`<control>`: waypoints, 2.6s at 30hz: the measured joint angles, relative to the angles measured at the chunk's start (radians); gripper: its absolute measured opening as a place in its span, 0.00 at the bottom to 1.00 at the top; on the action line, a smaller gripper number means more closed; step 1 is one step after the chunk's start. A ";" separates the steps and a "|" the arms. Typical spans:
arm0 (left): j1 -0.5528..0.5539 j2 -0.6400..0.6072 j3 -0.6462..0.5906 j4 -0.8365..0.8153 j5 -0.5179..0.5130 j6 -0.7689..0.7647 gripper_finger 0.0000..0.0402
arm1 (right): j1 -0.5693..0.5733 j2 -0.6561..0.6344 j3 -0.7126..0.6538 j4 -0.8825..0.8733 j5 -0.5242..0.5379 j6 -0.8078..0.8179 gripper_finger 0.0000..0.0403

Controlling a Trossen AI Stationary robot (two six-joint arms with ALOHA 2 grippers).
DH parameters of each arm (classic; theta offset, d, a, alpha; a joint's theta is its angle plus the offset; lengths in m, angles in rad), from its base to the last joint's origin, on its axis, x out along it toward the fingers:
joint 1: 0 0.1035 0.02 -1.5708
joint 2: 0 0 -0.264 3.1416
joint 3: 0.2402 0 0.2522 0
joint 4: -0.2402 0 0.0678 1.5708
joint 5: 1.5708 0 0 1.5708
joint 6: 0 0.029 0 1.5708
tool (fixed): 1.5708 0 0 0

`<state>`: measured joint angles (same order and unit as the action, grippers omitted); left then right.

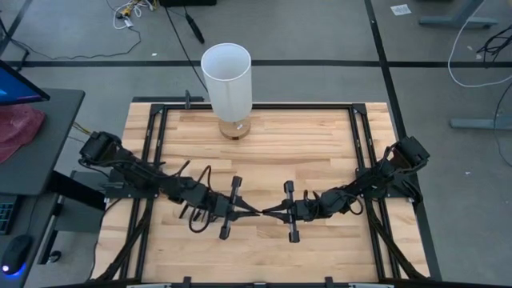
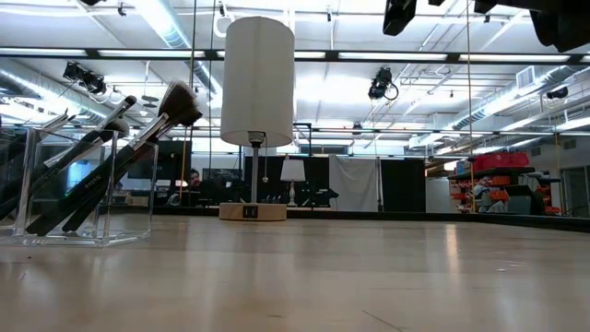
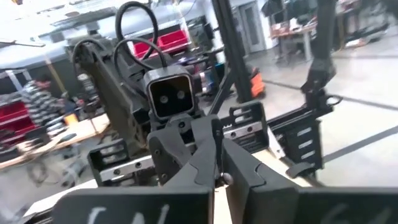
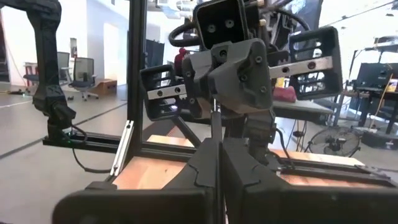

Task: Put items in baskets/containers
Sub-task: Put the eyeshadow brush in the transparent organizer

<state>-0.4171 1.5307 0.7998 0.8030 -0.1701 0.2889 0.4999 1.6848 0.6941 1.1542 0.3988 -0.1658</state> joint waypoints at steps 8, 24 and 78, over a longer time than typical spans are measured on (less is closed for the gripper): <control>-0.060 -0.008 -0.001 -0.042 -0.107 0.038 0.03 | 0.004 0.000 0.001 -0.018 -0.006 0.056 0.07; -0.236 -0.098 0.459 -1.248 -0.355 -0.192 0.03 | 0.074 -0.118 0.001 -0.180 0.149 0.029 0.46; 0.015 -0.106 0.286 -1.712 0.123 -0.822 0.14 | 0.073 -0.116 0.001 -0.268 0.143 0.109 0.40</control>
<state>-0.4019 1.4246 1.0863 -0.9089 -0.0475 -0.5329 0.5732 1.5688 0.6952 0.8860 0.5419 -0.0570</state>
